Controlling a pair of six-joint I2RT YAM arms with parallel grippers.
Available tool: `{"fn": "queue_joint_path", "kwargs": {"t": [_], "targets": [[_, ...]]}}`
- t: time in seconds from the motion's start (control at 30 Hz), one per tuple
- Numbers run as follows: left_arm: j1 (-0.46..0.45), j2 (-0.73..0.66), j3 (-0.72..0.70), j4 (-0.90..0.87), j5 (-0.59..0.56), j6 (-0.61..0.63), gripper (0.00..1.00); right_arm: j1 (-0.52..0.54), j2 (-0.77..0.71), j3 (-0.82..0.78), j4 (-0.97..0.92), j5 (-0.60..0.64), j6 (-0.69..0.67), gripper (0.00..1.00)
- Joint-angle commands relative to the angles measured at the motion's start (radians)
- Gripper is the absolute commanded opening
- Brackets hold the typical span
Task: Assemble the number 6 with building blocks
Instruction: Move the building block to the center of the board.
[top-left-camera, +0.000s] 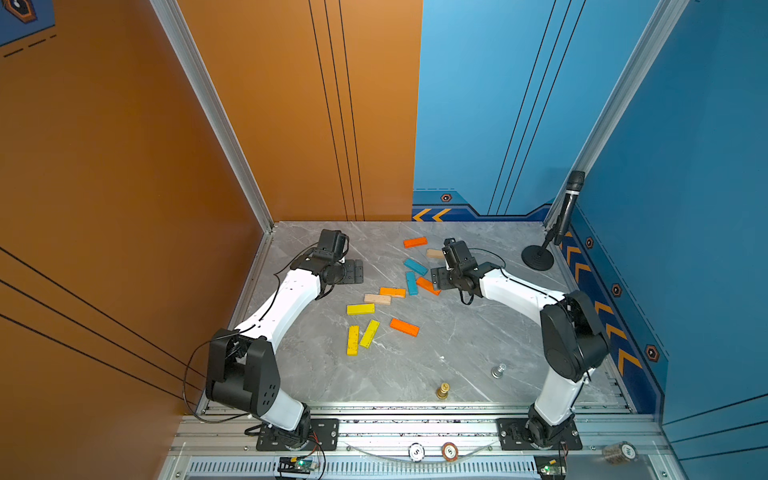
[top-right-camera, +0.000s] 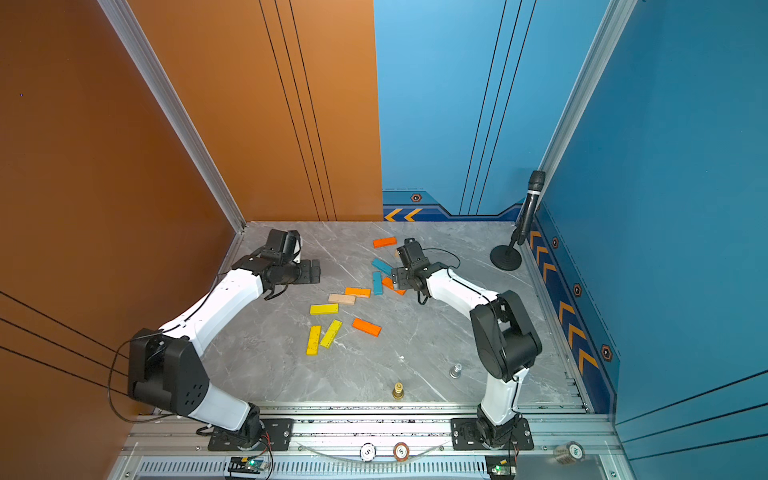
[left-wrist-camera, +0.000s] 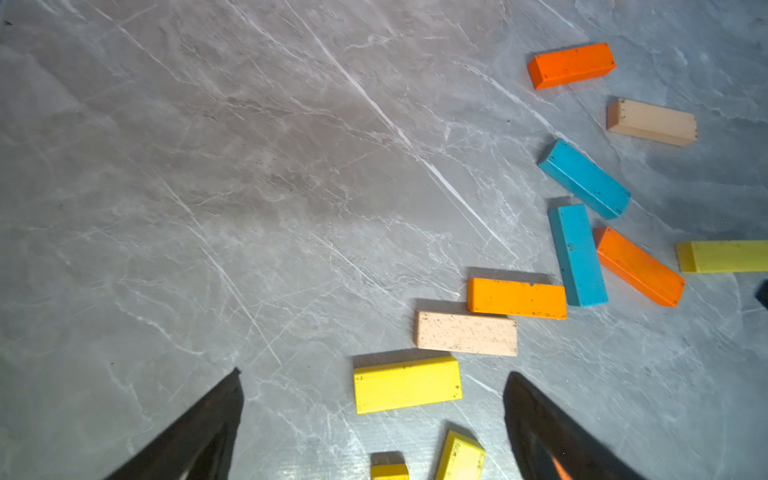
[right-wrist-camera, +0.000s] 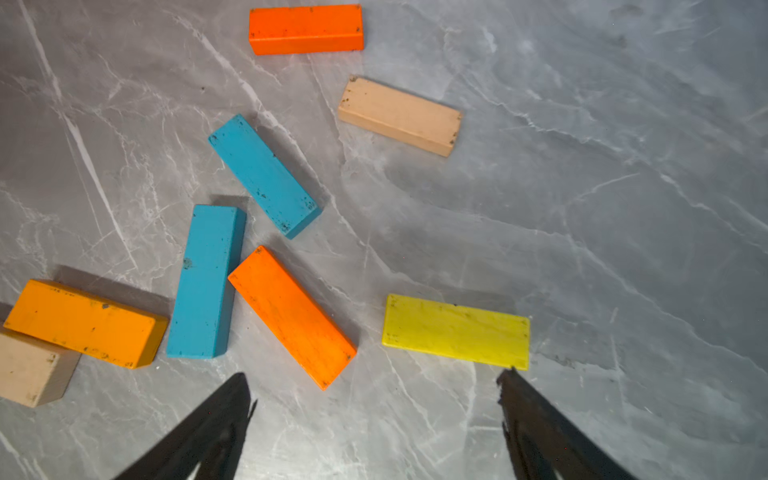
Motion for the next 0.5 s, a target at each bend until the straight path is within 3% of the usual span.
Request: {"fn": "queue_joint_path", "kwargs": {"t": [0.0,0.27,0.47], "targets": [[-0.017,0.020,0.033,-0.041,0.034,0.014,0.98,0.002,0.081,0.126,-0.148,-0.043,-0.082,0.89],[-0.024,0.044,0.041,-0.045,0.042,0.009,0.98,-0.042,0.149,0.192,-0.207,-0.062,-0.145,0.86],[-0.027,0.065,0.049,-0.047,0.068,-0.003,0.98,-0.088,0.155,0.182,-0.269,0.015,-0.009,0.90]]}}
